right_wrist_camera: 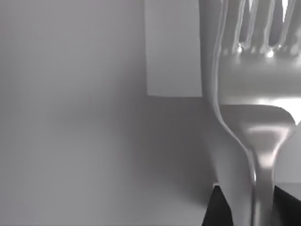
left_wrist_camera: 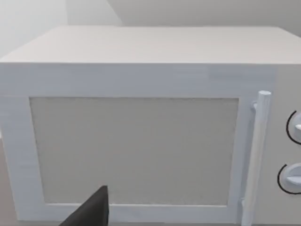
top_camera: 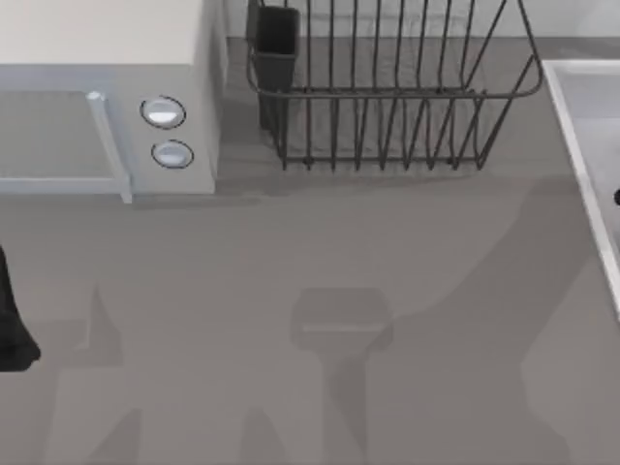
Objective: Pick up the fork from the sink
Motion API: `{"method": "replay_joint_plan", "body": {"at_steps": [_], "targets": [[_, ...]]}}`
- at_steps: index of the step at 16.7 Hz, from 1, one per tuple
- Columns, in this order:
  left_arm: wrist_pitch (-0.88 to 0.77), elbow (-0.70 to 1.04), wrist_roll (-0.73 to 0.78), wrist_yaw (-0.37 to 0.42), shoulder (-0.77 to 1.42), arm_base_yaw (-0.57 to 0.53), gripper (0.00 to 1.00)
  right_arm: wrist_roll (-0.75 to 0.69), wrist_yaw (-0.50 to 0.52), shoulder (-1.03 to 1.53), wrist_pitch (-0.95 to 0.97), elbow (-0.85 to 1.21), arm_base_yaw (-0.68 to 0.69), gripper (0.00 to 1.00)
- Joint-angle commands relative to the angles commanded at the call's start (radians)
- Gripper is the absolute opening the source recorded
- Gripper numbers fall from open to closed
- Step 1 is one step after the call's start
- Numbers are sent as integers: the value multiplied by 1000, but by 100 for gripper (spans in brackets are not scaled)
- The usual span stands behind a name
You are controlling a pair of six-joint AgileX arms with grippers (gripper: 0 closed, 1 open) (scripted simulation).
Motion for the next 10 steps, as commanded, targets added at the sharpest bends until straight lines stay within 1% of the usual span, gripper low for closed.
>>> {"method": "replay_joint_plan", "body": {"at_steps": [6,7,10], "targets": [[0,0,0,0,0,0,100,0,0,0,0,0,0,0],[0,0,0,0,0,0,100,8,-9,-46,-13,12,3,0],[0,0,0,0,0,0,100,7,-9,-57,-52,46,2,0]]}}
